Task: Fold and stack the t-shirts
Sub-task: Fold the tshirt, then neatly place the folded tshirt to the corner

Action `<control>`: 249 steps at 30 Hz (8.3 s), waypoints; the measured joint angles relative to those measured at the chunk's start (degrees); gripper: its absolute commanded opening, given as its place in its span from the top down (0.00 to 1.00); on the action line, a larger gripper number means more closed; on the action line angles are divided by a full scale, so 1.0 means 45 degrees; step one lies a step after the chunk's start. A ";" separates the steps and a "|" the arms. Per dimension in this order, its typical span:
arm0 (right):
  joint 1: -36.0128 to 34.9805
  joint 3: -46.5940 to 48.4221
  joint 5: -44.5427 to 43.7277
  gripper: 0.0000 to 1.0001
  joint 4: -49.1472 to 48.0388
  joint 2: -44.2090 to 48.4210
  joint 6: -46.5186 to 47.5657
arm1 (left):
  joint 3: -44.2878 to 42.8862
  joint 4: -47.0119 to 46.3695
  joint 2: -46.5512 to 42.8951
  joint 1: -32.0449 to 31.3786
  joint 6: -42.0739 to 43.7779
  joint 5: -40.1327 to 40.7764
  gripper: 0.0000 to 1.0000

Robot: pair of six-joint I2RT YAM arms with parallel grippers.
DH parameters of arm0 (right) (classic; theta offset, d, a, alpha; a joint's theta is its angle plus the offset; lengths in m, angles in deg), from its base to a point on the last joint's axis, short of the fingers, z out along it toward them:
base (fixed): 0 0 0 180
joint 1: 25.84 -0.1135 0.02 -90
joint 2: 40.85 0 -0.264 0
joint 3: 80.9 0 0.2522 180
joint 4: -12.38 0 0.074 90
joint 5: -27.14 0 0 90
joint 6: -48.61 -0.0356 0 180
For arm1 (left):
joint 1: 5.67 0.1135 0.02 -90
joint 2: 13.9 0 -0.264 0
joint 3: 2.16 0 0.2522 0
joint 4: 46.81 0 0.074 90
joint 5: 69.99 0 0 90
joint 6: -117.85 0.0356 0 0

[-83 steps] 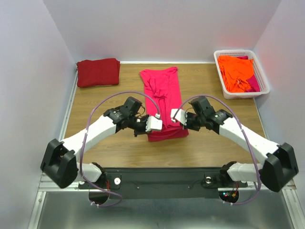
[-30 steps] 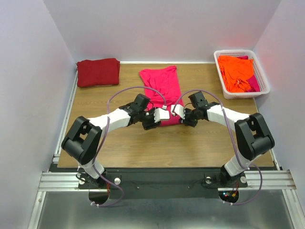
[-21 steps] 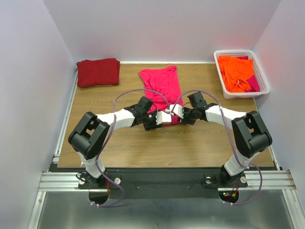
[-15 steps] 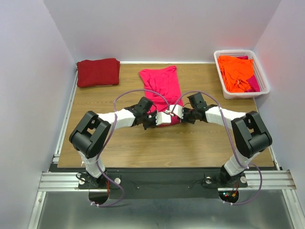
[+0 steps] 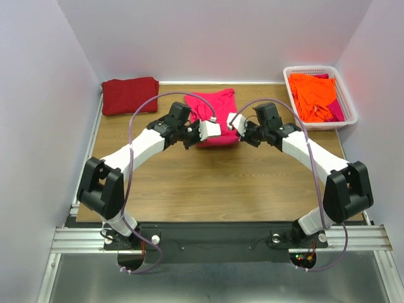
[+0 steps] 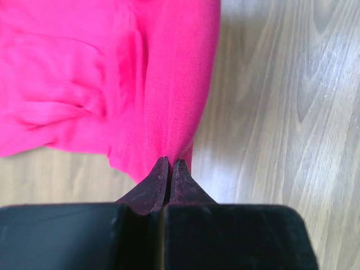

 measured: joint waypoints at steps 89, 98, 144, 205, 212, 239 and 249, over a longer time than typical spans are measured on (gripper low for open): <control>0.2273 -0.0058 0.3249 0.45 0.5527 -0.2676 -0.9879 | 0.2380 0.2438 0.0937 0.0874 -0.6067 -0.3614 0.43; 0.2278 -0.0049 0.4172 0.54 0.5561 -0.4041 -0.9972 | 0.2807 0.2283 0.1685 0.0831 -0.6795 -0.4002 0.47; 0.2963 0.4857 0.3303 0.61 0.8325 -0.3687 -0.7325 | -0.0850 0.5221 0.0884 0.3609 -0.4585 -0.4488 0.57; 0.3779 0.6674 0.7684 0.67 0.1685 -0.9719 -1.2648 | 0.1491 -0.7179 0.5625 0.3832 -1.4761 -0.7582 0.56; 0.3920 0.8034 0.5940 0.56 0.1763 -0.9219 -1.1905 | 0.0845 -0.4872 0.3376 0.4439 -1.2152 -0.6324 0.30; -0.5489 0.4507 -0.5144 0.52 0.1579 -0.5440 -0.7091 | 0.3410 -0.3249 -0.3075 0.5858 -1.3284 -0.1044 0.02; -0.5634 0.4133 -0.5557 0.52 0.1326 -0.5746 -0.6955 | 0.3410 -0.3177 -0.2336 0.5916 -1.3644 -0.0928 0.02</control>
